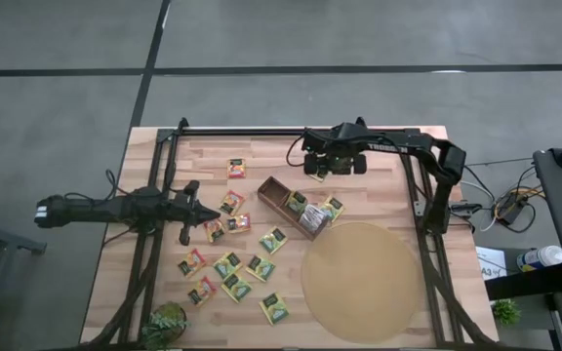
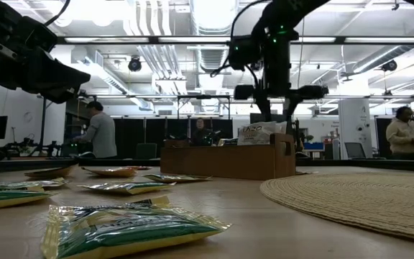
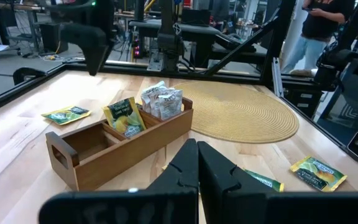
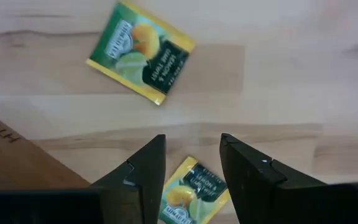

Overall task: Pick & Place Tea
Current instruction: Put the yellow tea bag into the middle section of the wooden organizer

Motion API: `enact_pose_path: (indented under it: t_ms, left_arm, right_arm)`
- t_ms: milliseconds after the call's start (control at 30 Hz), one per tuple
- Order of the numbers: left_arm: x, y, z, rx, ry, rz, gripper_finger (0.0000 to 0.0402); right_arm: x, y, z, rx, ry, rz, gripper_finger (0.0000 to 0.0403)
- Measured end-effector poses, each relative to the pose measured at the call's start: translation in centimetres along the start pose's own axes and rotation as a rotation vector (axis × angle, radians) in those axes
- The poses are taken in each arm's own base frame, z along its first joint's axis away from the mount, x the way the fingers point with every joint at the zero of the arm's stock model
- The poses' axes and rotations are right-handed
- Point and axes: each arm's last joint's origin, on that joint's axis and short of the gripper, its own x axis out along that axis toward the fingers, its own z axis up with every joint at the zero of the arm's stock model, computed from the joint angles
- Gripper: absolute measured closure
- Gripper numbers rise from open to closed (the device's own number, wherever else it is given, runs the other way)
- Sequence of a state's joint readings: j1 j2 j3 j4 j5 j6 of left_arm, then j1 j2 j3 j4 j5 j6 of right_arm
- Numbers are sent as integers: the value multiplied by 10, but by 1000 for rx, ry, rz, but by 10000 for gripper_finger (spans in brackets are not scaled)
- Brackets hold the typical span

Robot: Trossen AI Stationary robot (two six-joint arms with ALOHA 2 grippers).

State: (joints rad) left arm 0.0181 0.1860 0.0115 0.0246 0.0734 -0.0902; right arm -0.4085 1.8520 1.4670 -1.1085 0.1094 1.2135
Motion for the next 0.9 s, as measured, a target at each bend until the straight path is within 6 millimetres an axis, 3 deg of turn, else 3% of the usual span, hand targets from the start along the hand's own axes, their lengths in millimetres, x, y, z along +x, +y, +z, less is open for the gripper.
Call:
enact_pose_path:
  t_ms: [233, 500, 900]
  left_arm:
    - [0, 0, 0, 0, 0, 0, 402]
    - [0, 0, 0, 0, 0, 0, 402]
    - [0, 0, 0, 0, 1, 0, 402]
  right_arm:
    - [7, -5, 15, 162, 40, -9, 255]
    - [7, -3, 17, 303, 30, 16, 255]
    - [38, 17, 23, 357, 72, -37, 254]
